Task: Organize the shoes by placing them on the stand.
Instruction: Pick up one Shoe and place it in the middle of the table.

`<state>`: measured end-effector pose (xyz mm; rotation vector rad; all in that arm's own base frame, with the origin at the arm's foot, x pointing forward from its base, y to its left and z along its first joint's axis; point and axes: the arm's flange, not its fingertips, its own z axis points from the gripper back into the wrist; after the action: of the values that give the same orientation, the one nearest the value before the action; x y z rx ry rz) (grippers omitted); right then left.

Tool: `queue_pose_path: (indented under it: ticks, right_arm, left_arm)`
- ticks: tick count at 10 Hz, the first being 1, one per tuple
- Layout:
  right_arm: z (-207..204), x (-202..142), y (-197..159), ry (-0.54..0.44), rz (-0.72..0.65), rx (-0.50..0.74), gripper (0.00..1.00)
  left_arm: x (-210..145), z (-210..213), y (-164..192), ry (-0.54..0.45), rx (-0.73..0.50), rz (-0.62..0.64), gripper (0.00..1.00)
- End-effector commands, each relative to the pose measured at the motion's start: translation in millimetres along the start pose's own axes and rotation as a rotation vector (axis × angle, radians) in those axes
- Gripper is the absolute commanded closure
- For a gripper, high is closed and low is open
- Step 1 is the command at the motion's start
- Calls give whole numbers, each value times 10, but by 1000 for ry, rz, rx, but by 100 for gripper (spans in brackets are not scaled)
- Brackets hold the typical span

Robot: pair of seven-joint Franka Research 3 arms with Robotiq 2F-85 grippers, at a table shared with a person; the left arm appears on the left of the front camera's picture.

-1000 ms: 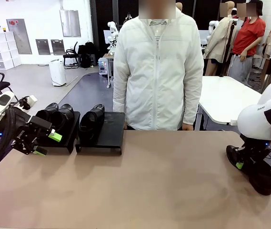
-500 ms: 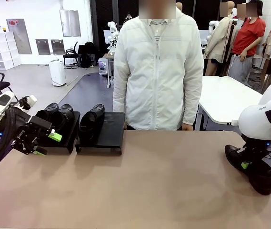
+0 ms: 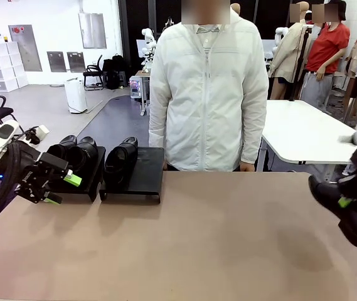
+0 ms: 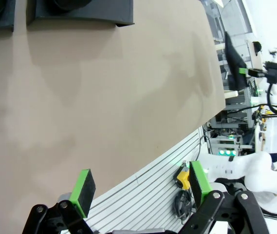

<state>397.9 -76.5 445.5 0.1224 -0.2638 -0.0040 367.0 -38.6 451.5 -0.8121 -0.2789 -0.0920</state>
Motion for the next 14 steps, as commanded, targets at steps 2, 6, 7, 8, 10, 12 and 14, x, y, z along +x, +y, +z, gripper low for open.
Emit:
queue_pose_path:
  ticks: [2, 6, 7, 8, 10, 12, 14]
  right_arm:
    - [919, -625, -59, -156, -92, 116, 100]
    - [816, -462, -24, -96, -56, 97, 100]
    - [954, -633, -72, -124, -78, 123, 100]
    - [840, -678, 211, -82, -145, 51, 100]
    - [753, -811, 1321, -140, -28, 23, 100]
    - [475, -740, 2337, -55, -19, 29, 100]
    - [43, -617, 3310, 83, 22, 53, 100]
  left_arm:
    - [10, 28, -4, 3, 2, -1, 0]
    - [10, 28, -4, 3, 2, -1, 0]
    - [10, 28, -4, 3, 2, -1, 0]
    - [10, 28, -4, 3, 2, -1, 0]
    - [10, 28, -4, 3, 2, -1, 0]
    - [10, 28, -4, 3, 2, -1, 0]
    - [10, 28, -4, 3, 2, -1, 0]
